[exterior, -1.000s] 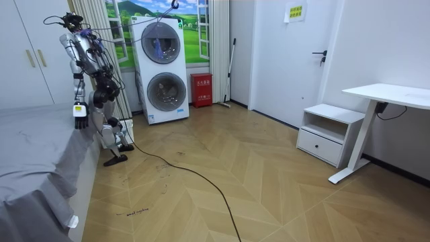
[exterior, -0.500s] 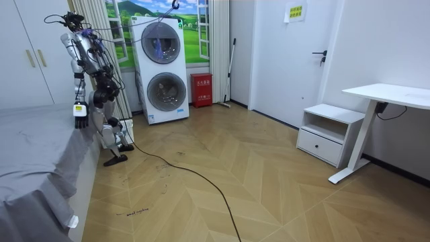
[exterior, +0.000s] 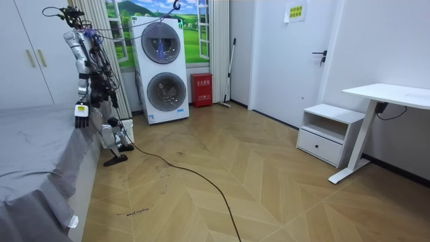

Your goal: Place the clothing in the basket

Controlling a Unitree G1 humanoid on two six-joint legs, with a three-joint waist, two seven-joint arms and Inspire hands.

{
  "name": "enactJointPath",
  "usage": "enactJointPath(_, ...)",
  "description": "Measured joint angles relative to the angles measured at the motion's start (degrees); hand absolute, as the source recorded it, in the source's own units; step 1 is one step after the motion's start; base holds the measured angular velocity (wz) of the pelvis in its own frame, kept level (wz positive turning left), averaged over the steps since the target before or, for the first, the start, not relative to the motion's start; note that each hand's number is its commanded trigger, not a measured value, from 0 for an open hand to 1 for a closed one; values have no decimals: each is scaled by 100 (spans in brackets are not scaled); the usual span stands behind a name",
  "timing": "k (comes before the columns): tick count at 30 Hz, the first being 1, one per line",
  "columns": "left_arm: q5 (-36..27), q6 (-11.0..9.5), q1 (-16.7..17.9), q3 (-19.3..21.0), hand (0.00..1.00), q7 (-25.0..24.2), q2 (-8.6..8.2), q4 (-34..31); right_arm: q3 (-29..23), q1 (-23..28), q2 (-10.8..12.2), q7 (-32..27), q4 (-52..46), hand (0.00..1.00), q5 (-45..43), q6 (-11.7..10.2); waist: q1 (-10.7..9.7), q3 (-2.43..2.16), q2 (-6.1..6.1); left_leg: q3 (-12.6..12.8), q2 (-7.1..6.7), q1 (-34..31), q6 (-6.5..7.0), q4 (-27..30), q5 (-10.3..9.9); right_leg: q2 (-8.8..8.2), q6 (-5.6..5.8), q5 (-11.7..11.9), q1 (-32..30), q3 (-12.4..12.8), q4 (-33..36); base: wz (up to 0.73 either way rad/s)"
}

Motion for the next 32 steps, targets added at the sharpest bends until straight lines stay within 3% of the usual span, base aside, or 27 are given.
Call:
enactJointPath(5, 234, 4, -1, 131, 0, 47, -147, -3, 282, -153, 6, 54, -14, 0, -444, 115, 237, 16, -16, -210, -54, 232, -17, -53, -15, -29, 3, -24, 327, -189, -89, 19)
enactJointPath(9, 473, -48, -8, 319, 0, 51, -187, -33, 446, -292, 10, 172, -5, 0, -667, 119, 349, 59, -127, -439, -134, 375, -19, -49, -15, -82, 24, -141, 568, -362, -90, 30)
enactJointPath(15, 678, -150, 27, 611, 0, 105, -244, -60, 626, -285, 51, 304, -9, 0, -924, 234, 566, 36, -303, -523, -162, 487, -41, -22, -35, -93, 32, -205, 761, -456, -176, 9)
enactJointPath(22, 845, -153, 17, 700, 0, 127, -286, -40, 847, -285, 54, 217, -23, 0, -1141, 310, 596, 26, -261, -543, -161, 529, -51, -10, -50, -86, 24, -200, 821, -454, -170, 1)
enactJointPath(26, 841, -152, 21, 742, 0, 130, -316, 10, 855, -269, 53, 159, -22, 0, -1110, 311, 597, 54, -240, -573, -165, 649, -59, -7, -83, -79, 25, -201, 969, -454, -185, 2)
enactJointPath(32, 1022, -149, 19, 745, 0, 133, -327, 0, 855, -244, 52, 149, -21, 0, -1120, 311, 594, 50, -197, -578, -162, 688, -57, -7, -101, -77, 28, -203, 1003, -451, -185, 0)
